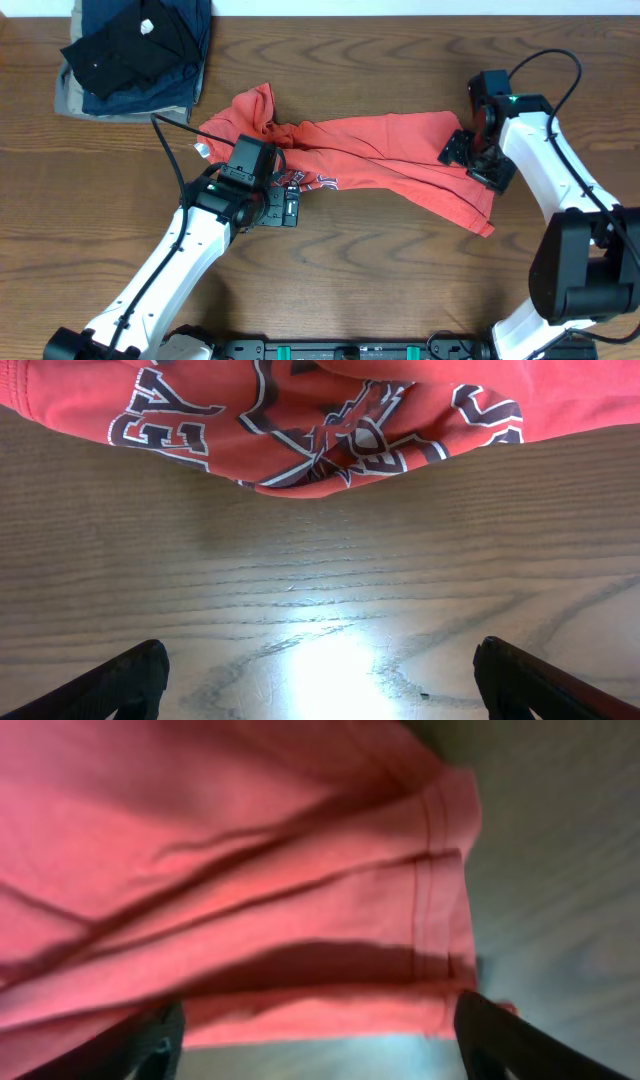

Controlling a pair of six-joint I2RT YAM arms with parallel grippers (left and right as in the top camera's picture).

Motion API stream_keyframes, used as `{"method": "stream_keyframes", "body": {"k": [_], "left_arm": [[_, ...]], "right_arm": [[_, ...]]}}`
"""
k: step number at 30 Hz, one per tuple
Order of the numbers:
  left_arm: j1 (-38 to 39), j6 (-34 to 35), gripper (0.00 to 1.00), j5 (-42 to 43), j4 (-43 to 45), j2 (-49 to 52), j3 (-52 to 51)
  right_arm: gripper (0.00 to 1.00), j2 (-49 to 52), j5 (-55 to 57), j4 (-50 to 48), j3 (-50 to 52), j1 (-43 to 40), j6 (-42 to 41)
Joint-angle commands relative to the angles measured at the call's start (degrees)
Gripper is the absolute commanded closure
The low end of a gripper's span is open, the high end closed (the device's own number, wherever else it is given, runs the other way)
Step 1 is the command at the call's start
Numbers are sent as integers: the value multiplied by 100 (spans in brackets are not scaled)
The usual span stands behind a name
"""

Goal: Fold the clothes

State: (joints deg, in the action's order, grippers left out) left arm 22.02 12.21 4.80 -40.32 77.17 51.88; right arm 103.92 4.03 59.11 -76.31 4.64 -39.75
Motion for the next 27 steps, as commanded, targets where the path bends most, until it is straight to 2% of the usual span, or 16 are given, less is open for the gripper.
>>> {"method": "stream_keyframes", "body": {"k": [1,6,12,16,19,24,27], "left_arm": [[7,57,2,57,-37,33,-76],[7,57,2,59,-35,33,-76],[7,55,2,59,-35,33,-76],[7,55,2,59,-35,33,-76],[7,55,2,57,-35,33,-76],[7,55,2,57,-35,33,-76],[7,55,2,57,-35,33,-76]], "right_arm": [[25,125,221,-181,44,50,90],[40,142,188,-470,44,52,76],[43,382,85,-463,46,59,-7],[49,586,-166,-442,46,59,-4],[45,629,-166,-472,46,61,-7],[28,739,-138,-584,46,66,-4],[29,894,-127,-671,46,66,-4]]}}
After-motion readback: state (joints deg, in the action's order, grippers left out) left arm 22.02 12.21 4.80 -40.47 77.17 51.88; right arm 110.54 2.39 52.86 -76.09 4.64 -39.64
